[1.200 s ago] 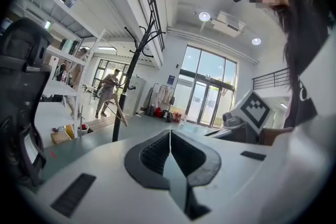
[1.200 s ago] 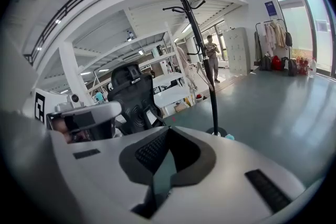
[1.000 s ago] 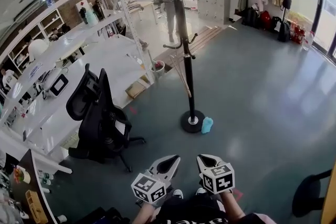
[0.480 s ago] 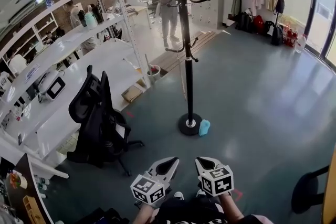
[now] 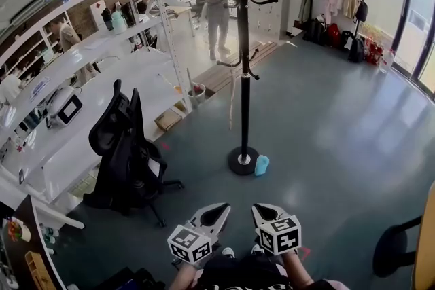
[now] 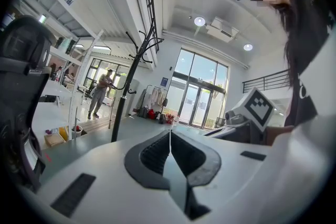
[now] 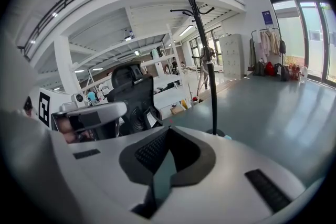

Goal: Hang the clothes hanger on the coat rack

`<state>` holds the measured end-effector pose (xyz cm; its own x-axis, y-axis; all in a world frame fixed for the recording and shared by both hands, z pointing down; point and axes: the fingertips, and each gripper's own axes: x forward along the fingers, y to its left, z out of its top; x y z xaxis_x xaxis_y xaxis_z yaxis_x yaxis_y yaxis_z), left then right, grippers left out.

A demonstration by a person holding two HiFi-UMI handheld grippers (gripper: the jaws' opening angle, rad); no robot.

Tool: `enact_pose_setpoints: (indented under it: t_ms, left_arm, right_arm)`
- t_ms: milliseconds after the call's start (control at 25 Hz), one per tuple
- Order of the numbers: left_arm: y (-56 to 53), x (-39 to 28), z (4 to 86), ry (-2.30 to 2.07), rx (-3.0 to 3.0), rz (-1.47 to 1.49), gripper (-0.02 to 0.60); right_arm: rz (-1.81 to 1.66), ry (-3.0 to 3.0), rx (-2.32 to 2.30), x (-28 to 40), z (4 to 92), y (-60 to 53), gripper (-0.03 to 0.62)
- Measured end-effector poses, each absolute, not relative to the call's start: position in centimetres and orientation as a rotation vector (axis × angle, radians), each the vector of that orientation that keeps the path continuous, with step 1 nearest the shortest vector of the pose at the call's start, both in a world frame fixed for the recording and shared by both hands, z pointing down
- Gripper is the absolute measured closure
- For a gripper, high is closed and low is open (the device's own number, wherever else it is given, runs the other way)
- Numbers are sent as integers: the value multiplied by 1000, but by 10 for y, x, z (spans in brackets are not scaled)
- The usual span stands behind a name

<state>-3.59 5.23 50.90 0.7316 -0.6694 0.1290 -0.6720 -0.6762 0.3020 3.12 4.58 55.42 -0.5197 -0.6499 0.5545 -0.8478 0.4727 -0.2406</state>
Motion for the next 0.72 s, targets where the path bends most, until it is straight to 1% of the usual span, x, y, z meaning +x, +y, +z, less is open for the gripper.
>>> enact_pose_setpoints:
  t_ms: [720]
  left_arm:
    - [50, -26, 509, -1047, 2608, 20, 575]
  right_arm:
    - [692, -2331, 1245, 42, 557, 43, 585]
